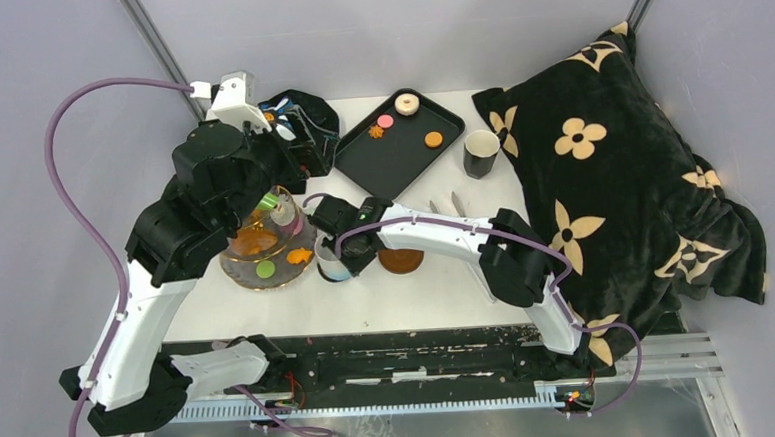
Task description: Serve the afternoon tea
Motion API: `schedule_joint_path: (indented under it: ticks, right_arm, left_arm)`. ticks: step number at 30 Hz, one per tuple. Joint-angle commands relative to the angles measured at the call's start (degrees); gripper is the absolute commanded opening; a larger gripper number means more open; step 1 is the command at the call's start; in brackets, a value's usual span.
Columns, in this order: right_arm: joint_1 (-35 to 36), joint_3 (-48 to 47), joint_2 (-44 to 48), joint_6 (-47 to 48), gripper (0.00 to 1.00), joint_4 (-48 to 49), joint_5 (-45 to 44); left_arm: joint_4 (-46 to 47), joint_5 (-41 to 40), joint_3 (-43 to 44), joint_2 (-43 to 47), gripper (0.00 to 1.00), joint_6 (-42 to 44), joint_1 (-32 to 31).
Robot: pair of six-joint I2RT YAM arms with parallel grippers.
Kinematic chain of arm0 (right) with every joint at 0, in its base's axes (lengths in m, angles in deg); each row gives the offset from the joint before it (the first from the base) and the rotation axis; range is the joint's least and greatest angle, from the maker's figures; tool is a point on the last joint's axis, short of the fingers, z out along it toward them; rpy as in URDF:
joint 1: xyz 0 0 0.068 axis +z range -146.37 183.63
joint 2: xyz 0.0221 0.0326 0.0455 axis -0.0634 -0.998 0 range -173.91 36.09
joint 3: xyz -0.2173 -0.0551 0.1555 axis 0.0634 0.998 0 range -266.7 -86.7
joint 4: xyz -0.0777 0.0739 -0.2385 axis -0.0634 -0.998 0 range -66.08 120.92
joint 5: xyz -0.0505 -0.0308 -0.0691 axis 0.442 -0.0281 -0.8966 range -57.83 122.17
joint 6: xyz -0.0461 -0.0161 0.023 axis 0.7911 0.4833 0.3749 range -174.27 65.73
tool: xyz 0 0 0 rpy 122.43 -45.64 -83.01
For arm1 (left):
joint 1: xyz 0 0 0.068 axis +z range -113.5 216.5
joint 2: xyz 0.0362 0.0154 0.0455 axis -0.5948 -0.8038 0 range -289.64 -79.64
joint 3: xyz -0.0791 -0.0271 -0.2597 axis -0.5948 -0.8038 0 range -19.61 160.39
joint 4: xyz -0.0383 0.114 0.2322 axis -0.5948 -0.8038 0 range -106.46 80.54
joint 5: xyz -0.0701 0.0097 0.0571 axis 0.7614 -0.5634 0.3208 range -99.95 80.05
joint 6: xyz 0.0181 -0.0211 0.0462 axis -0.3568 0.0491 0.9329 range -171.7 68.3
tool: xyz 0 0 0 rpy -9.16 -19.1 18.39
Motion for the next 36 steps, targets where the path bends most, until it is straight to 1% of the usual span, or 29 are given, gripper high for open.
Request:
schedule_joint_path:
  ticks: [1, 4, 5, 7, 9, 15, 20, 23, 26, 28, 31, 34, 36]
  right_arm:
    - [0.4, -1.7, 0.6, -0.5, 0.01, 4.9, 0.0]
    - [0.8, -0.5, 1.0, 0.2, 0.01, 5.7, -0.5]
    - [0.9, -0.2, 1.1, 0.5, 0.03, 5.8, -1.1]
    - [1.3, 0.6, 1.3, 1.0, 0.14, 6.2, -2.1]
    - [1.4, 1.1, 1.5, 1.2, 0.22, 6.4, -2.5]
    - [1.5, 1.7, 1.7, 0.5, 0.36, 7.2, -2.6]
    - [1.5, 1.9, 3.5, 0.6, 0.52, 7.0, -3.2]
    - [1.6, 2.1, 5.9, 0.7, 0.62, 6.1, -5.0]
    - [1.4, 4.3, 11.1, 0.6, 0.72, 5.9, -9.2]
    - [0.8, 7.2, 15.1, 0.6, 0.74, 6.2, -11.9]
    - [-1.0, 13.0, 21.4, 1.1, 0.75, 5.4, -17.1]
    - [-5.1, 19.9, 29.1, 0.7, 0.75, 5.1, -19.7]
    - [-9.4, 24.2, 34.2, -0.1, 0.75, 5.0, -19.9]
  left_arm:
    - [3.2, -1.7, -0.7, 1.9, 0.99, 2.2, 0.1]
    - [3.3, -1.8, -0.8, 2.1, 0.99, 2.2, 0.1]
    - [3.3, -1.8, -0.8, 2.1, 0.99, 2.2, 0.1]
    - [3.5, -1.8, -1.2, 2.1, 0.99, 2.1, 0.1]
    - [3.6, -1.7, -1.4, 2.1, 0.99, 1.9, 0.2]
    - [3.6, -1.5, -1.9, 2.0, 0.99, 1.7, 0.1]
    - [3.8, -1.3, -2.0, 1.8, 0.99, 1.6, 0.1]
    - [3.9, -1.2, -2.1, 1.3, 0.99, 1.7, 0.1]
    - [3.9, -1.2, -2.4, 0.6, 0.99, 1.8, 0.1]
    - [3.9, -1.3, -2.5, 0.1, 0.99, 1.7, 0.1]
    - [3.6, -1.5, -2.4, -1.1, 0.99, 2.1, 0.1]
    - [2.6, -1.4, -2.2, -3.3, 0.99, 2.8, 1.1]
    - [2.0, 1.2, -1.8, -5.6, 0.99, 3.1, 2.2]
